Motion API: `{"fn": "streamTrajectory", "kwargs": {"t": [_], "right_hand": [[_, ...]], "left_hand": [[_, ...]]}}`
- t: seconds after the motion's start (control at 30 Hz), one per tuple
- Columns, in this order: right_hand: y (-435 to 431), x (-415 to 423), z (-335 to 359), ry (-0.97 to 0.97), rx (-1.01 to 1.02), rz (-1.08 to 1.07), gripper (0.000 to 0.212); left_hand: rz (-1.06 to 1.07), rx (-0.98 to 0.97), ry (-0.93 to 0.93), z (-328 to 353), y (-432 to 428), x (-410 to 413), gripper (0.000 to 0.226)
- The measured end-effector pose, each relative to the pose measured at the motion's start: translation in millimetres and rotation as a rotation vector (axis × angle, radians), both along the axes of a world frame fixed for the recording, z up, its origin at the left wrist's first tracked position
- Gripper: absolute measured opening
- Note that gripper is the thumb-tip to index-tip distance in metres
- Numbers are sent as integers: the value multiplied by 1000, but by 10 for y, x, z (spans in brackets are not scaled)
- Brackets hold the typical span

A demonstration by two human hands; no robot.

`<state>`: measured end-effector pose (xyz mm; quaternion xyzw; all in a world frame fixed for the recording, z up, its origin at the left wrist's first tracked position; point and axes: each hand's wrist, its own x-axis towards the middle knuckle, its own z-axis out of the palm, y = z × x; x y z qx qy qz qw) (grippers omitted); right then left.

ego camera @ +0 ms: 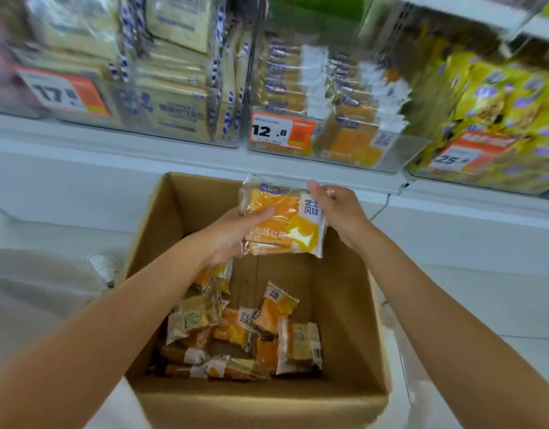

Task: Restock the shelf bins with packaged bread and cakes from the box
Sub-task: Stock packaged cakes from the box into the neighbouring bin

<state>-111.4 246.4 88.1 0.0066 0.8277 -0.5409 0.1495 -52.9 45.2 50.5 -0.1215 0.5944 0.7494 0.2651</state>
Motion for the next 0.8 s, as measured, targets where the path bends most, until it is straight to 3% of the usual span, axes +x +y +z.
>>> {"fn": "streamTrajectory", "kwargs": {"t": [0.1,0.23,0.3,0.37,0.47,0.6,0.7,0.8], "right_hand": [[115,4,263,286,198,57,25],[178,-3,742,262,570,504,88],[223,-60,930,279,685,542,90],[291,-106,1134,287,695,489,83],[486,-203,1383,374,729,314,75],[823,-408,1568,665,883,-57,59],[932,-604,1636,778,871,-290,60],[931,-871,1627,761,908,-410,57]], "left_hand": [[-68,-61,54,174,40,-36,71],[-195,-190,167,613,222,-197,67],[-236,-180,222,808,319,-357,77],[-266,-237,324,1005,409,-553,83],[-274,-357,537,1355,498,-861,54],[-254,-497,782,1583,521,-1404,77],[-338,-755,952,1552,588,-1829,78],[-515,-1102,1081,1447,718,-2199,80]]}}
